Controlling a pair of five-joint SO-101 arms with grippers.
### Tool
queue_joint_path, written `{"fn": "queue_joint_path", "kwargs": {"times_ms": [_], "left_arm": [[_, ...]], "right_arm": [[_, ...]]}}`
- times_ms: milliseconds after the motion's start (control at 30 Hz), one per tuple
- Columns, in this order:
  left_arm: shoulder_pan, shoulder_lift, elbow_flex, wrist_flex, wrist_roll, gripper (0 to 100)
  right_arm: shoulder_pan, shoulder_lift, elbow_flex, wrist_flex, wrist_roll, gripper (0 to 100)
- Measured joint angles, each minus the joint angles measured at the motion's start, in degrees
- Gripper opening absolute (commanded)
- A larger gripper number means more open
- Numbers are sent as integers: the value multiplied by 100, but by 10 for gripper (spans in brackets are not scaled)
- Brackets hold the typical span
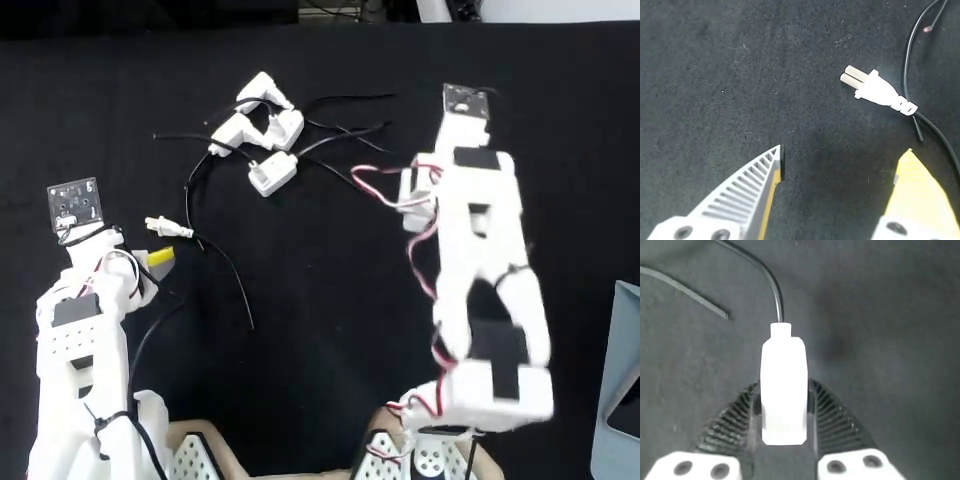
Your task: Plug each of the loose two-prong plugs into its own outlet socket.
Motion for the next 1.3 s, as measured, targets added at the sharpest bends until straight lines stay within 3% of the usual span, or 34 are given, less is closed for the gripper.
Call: {"fn": "queue_joint_path", "kwargs": {"times_ms": [167, 333, 500, 700, 1033, 1300], "left_arm": [[0, 0, 0, 0, 0, 353], [0, 0, 0, 0, 0, 353], [0, 0, 0, 0, 0, 353], [0, 0, 0, 0, 0, 353], [0, 0, 0, 0, 0, 353], [0, 0, 0, 0, 0, 353]], "right_arm": [[-62, -1231, 835, 185, 53, 12], [-651, -2303, 1538, 211, 53, 12], [-642, -3481, 1609, 237, -571, 12], [-607, -4668, 2013, 229, -774, 12], [-2505, -4413, 3499, -1442, -1292, 14], [-3244, -2752, 3499, -2145, -1292, 16]]}}
